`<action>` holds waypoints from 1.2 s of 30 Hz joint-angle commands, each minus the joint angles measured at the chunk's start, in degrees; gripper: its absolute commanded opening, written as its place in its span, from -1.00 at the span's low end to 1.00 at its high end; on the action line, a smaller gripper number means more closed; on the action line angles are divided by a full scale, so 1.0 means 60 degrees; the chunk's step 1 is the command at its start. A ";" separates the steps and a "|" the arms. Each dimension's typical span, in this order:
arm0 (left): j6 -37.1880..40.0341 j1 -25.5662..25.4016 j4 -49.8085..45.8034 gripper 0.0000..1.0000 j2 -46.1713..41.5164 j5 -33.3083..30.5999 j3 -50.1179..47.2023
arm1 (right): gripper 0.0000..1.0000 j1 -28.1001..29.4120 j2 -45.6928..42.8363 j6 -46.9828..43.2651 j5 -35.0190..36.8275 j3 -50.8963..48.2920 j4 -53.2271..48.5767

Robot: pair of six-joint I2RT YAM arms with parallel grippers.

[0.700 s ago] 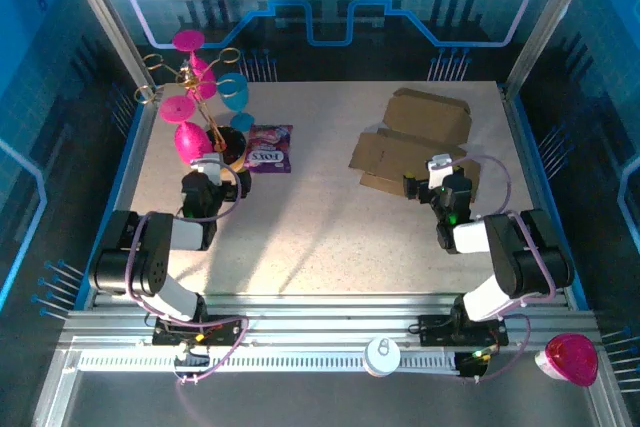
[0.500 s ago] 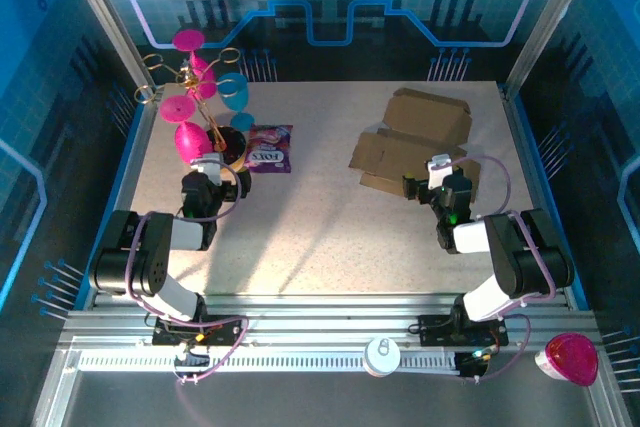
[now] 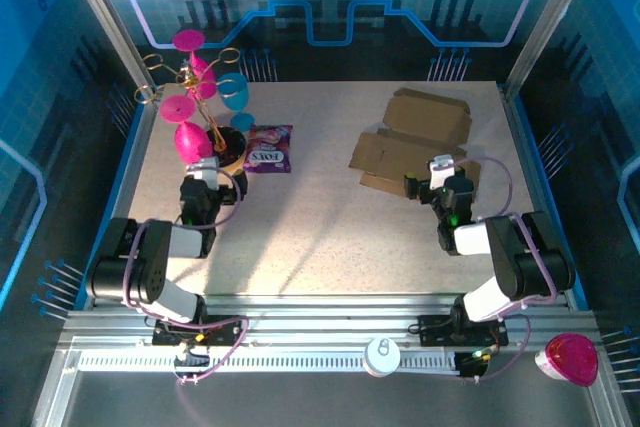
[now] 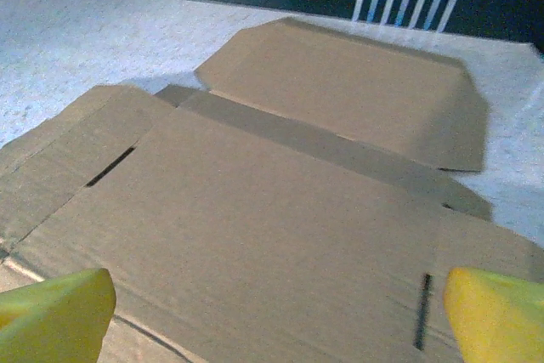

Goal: Fold the paper box

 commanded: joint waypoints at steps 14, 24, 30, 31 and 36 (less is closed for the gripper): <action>0.0494 -0.1509 -0.2797 0.99 -0.5161 -0.2302 0.1347 | 1.00 0.0980 -0.4803 -0.0454 0.3534 0.1871 -0.2539; -0.7265 -0.0422 -1.1629 0.99 -0.5402 -0.0309 0.5596 | 0.99 -0.1410 -0.3575 0.7188 0.0306 0.8378 -1.4266; -0.7849 -0.2262 -1.3370 0.99 -0.4271 0.0437 0.6123 | 0.99 -0.0599 -0.1513 0.6436 0.1090 0.9629 -1.6475; -0.8017 -0.2655 -1.3497 0.99 -0.4083 0.0563 0.6092 | 0.99 -0.0604 -0.1283 0.6474 0.0795 0.9539 -1.6431; -0.8775 -0.4588 -1.2863 0.81 -0.3070 0.0861 0.5752 | 0.29 -0.0612 0.0741 0.6568 -0.1052 0.9739 -1.6330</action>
